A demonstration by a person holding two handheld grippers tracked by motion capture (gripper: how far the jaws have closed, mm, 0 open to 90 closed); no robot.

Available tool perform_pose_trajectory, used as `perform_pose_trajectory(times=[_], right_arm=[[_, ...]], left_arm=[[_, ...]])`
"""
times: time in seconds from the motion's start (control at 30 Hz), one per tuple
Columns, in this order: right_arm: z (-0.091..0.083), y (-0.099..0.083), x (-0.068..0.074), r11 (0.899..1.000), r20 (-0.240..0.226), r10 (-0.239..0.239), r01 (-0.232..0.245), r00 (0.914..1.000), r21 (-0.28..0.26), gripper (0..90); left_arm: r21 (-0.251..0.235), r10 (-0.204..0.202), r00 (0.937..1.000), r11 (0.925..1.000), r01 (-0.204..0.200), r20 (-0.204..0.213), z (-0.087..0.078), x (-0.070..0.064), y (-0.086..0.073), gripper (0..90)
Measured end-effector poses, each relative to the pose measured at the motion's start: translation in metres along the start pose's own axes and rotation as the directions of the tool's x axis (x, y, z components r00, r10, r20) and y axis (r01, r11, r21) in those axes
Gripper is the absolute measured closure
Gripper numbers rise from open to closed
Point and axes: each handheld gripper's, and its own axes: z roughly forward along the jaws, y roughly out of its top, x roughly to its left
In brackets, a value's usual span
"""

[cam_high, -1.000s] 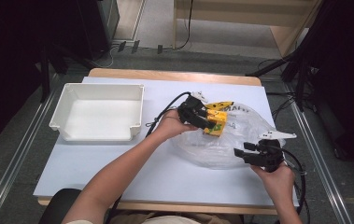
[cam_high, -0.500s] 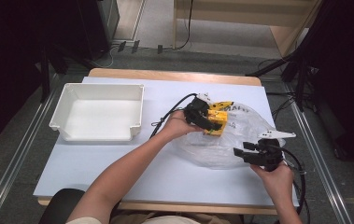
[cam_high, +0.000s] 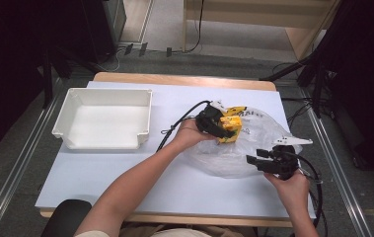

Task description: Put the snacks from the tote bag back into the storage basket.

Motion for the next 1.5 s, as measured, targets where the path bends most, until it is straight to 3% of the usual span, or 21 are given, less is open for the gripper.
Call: perform_pose_trajectory(times=[0.17, 0.33, 0.47, 0.57, 0.77, 0.87, 0.97, 1.07, 1.23, 1.4, 1.5], right_arm=[[0.000, 0.001, -0.001, 1.000, 0.013, -0.001, 0.001, 0.9999, -0.003, 45.4], [0.001, 0.003, 0.000, 1.000, 0.012, -0.008, 0.008, 0.9999, -0.004, 44.9], [0.002, 0.008, 0.001, 1.000, 0.008, 0.004, -0.004, 1.0000, -0.023, 44.9], [0.002, 0.013, 0.004, 1.000, 0.019, -0.010, 0.010, 0.9998, -0.023, 44.9], [0.004, 0.016, 0.006, 0.999, 0.044, -0.041, 0.041, 0.9982, -0.010, 44.9], [0.005, 0.018, 0.005, 0.999, 0.039, -0.035, 0.035, 0.9987, -0.005, 44.9], [0.009, 0.020, 0.008, 0.999, 0.031, -0.043, 0.043, 0.9986, 0.012, 44.9], [0.010, 0.022, 0.009, 0.999, 0.032, -0.039, 0.039, 0.9987, 0.012, 44.9], [0.010, 0.027, 0.008, 0.999, 0.037, -0.044, 0.043, 0.9983, 0.020, 45.0], [0.013, 0.032, 0.008, 0.999, 0.024, -0.034, 0.033, 0.9991, 0.040, 45.0], [0.016, 0.032, 0.009, 0.997, 0.027, -0.055, 0.053, 0.9981, 0.053, 45.0]], left_arm=[[0.000, -0.013, 0.9999, 0.9999, 0.013, -0.010, -0.002, 0.001, 0.001, 51.0], [0.021, 0.001, 0.9995, 0.9998, -0.001, -0.033, -0.003, -0.002, 0.003, 51.9], [0.017, -0.029, 0.9991, 0.9994, 0.030, -0.030, -0.007, -0.002, 0.006, 52.1], [0.003, -0.034, 0.9991, 0.9994, 0.034, -0.027, -0.014, -0.003, 0.011, 52.2], [0.026, -0.035, 0.9989, 0.9990, 0.036, -0.031, -0.035, -0.008, 0.017, 52.1], [0.028, -0.041, 0.9984, 0.9987, 0.042, -0.040, -0.044, -0.009, 0.018, 52.1], [0.023, -0.077, 0.9968, 0.9967, 0.078, -0.020, -0.054, -0.009, 0.019, 52.1], [0.005, -0.072, 0.9973, 0.9974, 0.072, -0.013, -0.064, -0.013, 0.020, 52.1], [-0.009, -0.078, 0.9969, 0.9969, 0.078, -0.006, -0.077, -0.016, 0.016, 52.1], [0.025, -0.082, 0.9966, 0.9963, 0.082, -0.008, -0.082, -0.015, 0.007, 52.0], [0.028, -0.086, 0.9963, 0.9959, 0.086, -0.007, -0.083, -0.014, 0.002, 52.1]])
